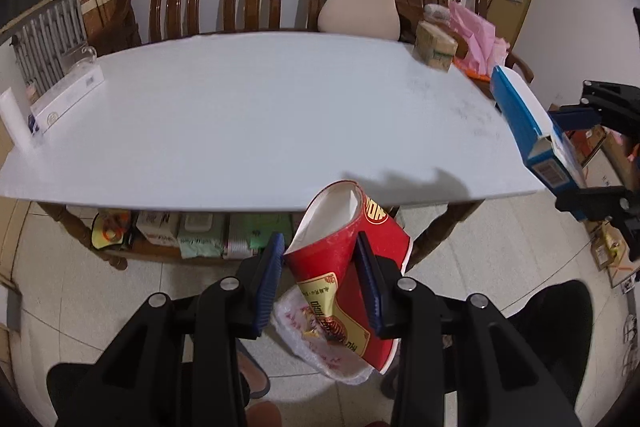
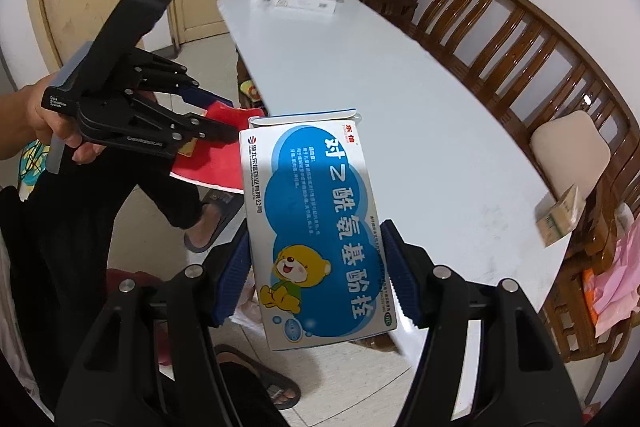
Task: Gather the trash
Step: 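Lift the cup and box and carry both down toward the plastic bag, then open both tools over the bag, dropping cup and medicine box inside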
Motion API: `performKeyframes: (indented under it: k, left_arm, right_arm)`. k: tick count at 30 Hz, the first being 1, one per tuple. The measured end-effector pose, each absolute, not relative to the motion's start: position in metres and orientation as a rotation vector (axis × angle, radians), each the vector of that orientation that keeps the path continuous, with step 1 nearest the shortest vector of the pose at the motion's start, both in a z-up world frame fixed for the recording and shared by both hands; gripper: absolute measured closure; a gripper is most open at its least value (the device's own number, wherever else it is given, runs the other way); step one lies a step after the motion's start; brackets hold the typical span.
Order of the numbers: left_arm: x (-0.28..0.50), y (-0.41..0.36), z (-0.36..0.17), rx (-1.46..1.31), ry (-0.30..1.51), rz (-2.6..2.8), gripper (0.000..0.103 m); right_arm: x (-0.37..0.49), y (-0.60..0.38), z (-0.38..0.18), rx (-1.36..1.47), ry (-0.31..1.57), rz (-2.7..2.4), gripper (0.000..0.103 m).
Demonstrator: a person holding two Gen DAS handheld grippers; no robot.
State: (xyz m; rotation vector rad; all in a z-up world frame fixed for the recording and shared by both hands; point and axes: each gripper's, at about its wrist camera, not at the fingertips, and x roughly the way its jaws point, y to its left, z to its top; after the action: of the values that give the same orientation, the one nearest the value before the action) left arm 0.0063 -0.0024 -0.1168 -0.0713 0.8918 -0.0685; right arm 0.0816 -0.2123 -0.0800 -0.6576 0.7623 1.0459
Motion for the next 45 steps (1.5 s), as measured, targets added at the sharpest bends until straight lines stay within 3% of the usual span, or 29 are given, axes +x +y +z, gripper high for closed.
performKeyframes:
  k: [20, 45]
  left_arm:
    - [-0.014, -0.019, -0.249, -0.114, 1.07, -0.032, 0.067]
    - [0.039, -0.036, -0.406, -0.073, 1.263, 0.046, 0.067]
  right_arm:
    - [0.036, -0.198, -0.196, -0.545, 0.939, 0.878, 0.042]
    - [0.085, -0.172, -0.394, -0.369, 1.24, 0.636, 0.042]
